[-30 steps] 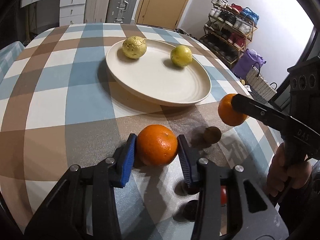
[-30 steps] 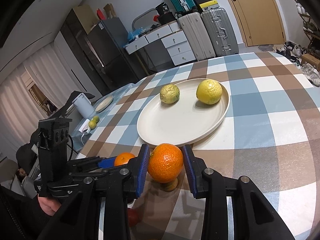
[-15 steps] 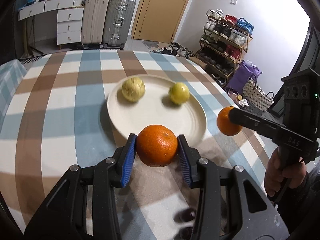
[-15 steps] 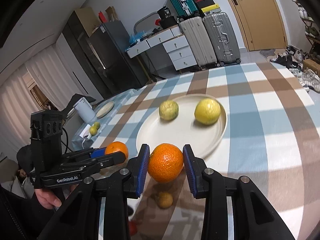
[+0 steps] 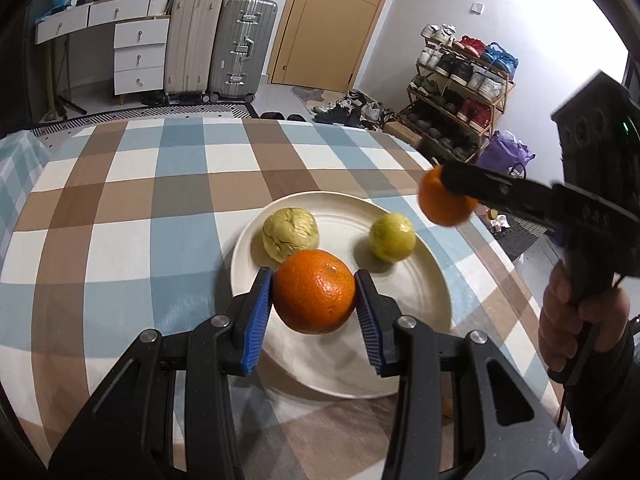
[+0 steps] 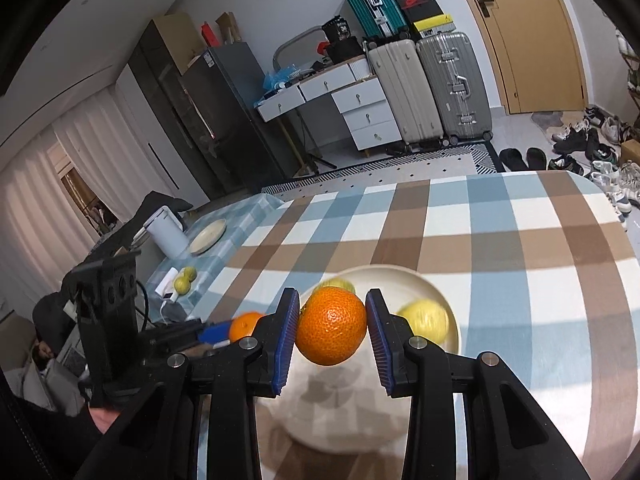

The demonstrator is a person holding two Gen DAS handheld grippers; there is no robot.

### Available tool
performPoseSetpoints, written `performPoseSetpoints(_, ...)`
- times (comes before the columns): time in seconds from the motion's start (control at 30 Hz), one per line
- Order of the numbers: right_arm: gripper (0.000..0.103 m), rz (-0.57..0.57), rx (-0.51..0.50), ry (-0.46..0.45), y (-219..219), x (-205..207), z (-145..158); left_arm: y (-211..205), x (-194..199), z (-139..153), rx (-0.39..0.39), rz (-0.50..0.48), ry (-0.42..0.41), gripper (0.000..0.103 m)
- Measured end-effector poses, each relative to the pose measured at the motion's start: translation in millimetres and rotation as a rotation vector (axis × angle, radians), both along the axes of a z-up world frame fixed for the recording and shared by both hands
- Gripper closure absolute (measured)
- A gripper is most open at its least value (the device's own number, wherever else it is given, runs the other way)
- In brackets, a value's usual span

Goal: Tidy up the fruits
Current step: 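Place both oranges on the cream plate and open both tools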

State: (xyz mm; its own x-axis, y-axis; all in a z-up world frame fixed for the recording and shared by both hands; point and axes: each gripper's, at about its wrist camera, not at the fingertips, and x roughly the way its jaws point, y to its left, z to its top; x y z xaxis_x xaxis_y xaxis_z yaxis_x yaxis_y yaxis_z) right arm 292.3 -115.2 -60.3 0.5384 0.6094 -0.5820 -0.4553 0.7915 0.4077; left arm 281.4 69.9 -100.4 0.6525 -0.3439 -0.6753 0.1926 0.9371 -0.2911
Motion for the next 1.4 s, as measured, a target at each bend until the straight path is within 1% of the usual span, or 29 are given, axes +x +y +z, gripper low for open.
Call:
performPoseSetpoints(0.17, 0.068, 0.010, -0.013, 0.030, 17, 33, -10, 5, 13, -12, -0.003, 0.002, 0.012, 0.065)
performPoseSetpoints(0.47, 0.068, 0.007, -0.059, 0.099, 40, 74, -40, 5, 28, -32, -0.012, -0.008, 0.045, 0.065)
performPoseSetpoints(0.6, 0.068, 0.003, -0.097, 0.117, 46, 81, -53, 5, 31, -39, -0.013, -0.005, 0.057, 0.065)
performPoseSetpoints(0.73, 0.068, 0.000, -0.112, 0.134, 50, 85, -61, 6, 34, -43, -0.020, -0.005, 0.065, 0.065)
performPoseSetpoints(0.97, 0.066, -0.015, -0.106, 0.143, 51, 90, -66, 6, 35, -44, -0.018, -0.006, 0.067, 0.065)
performPoseSetpoints(1.0, 0.064, -0.014, -0.101, 0.148, 51, 90, -66, 4, 35, -44, -0.009, -0.008, 0.072, 0.065)
performPoseSetpoints(1.03, 0.057, -0.012, -0.088, 0.151, 51, 90, -66, 3, 34, -42, 0.001, -0.008, 0.070, 0.064)
performPoseSetpoints(1.07, 0.053, -0.010, -0.071, 0.148, 50, 89, -65, 2, 33, -40, 0.007, -0.009, 0.062, 0.060)
performPoseSetpoints(1.1, 0.052, -0.006, -0.054, 0.140, 48, 88, -62, 1, 30, -37, 0.014, -0.008, 0.052, 0.055)
performPoseSetpoints(1.17, 0.045, -0.011, -0.050, 0.117, 45, 83, -55, 0, 25, -30, 0.021, -0.001, 0.032, 0.034)
performPoseSetpoints(1.23, 0.040, -0.013, -0.036, 0.089, 40, 74, -45, 0, 18, -22, 0.040, 0.027, 0.009, 0.024)
performPoseSetpoints(1.4, 0.020, -0.028, -0.029, 0.018, 25, 42, -17, 0, -2, 0, 0.053, 0.064, -0.022, 0.022)
